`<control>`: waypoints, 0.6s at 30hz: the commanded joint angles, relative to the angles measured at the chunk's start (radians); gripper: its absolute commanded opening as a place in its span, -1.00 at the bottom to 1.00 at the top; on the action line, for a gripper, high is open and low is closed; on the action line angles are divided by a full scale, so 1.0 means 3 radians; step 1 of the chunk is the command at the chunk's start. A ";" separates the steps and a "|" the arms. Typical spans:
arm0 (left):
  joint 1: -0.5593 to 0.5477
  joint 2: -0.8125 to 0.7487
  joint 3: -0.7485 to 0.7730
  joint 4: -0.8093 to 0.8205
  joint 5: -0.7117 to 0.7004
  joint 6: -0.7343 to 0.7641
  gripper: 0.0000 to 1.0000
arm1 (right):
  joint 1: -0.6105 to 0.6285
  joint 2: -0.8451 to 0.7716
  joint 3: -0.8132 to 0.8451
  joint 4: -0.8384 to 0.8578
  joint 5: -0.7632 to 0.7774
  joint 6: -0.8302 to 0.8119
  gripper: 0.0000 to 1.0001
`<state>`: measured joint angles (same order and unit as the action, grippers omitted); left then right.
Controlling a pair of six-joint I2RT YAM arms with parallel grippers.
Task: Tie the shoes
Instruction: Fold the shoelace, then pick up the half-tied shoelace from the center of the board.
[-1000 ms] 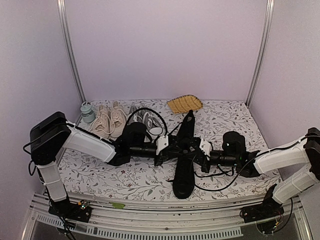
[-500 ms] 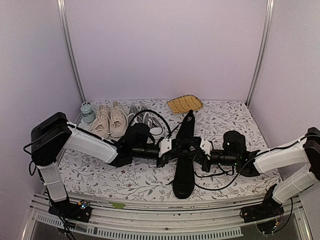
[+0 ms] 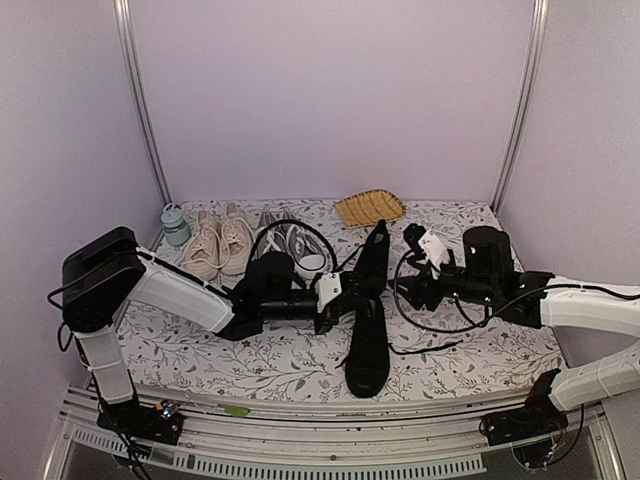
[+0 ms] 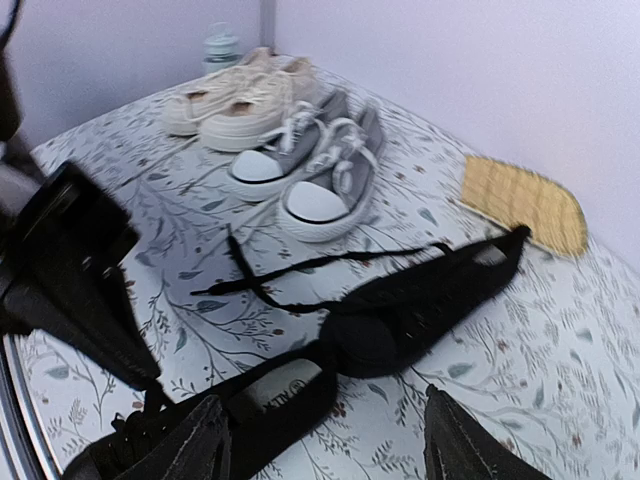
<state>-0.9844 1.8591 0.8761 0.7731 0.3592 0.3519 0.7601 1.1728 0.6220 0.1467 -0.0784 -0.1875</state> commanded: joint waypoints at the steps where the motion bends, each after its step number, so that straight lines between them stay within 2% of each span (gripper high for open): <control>1: -0.0064 0.0034 -0.0026 0.0205 -0.0165 -0.0129 -1.00 | -0.0152 -0.0044 0.0615 -0.1821 0.0957 0.1131 0.30; 4: -0.0068 0.0030 -0.0038 0.0205 -0.0170 -0.0153 -1.00 | -0.0173 0.0201 0.0908 -0.2712 0.0966 0.1721 0.29; 5: -0.0068 0.0019 -0.0045 0.0205 -0.0166 -0.0160 -1.00 | -0.0210 0.0306 0.0984 -0.2900 0.0844 0.1965 0.29; 8: -0.0072 0.0003 -0.0052 0.0178 -0.0125 -0.0139 -1.00 | -0.0258 0.0715 0.1147 -0.3297 0.0712 0.2208 0.24; 12: -0.0080 0.0013 -0.0041 0.0148 -0.0123 -0.0104 -1.00 | -0.0258 0.0967 0.1044 -0.3250 0.0745 0.2521 0.21; 18: -0.0086 0.0048 -0.0003 0.0128 -0.0092 -0.0065 -1.00 | -0.0258 0.0744 0.0532 -0.2606 0.0668 0.3063 0.21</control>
<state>-0.9970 1.8591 0.8696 0.7883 0.3244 0.3214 0.6868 1.4414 0.8471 -0.7162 0.1207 0.5659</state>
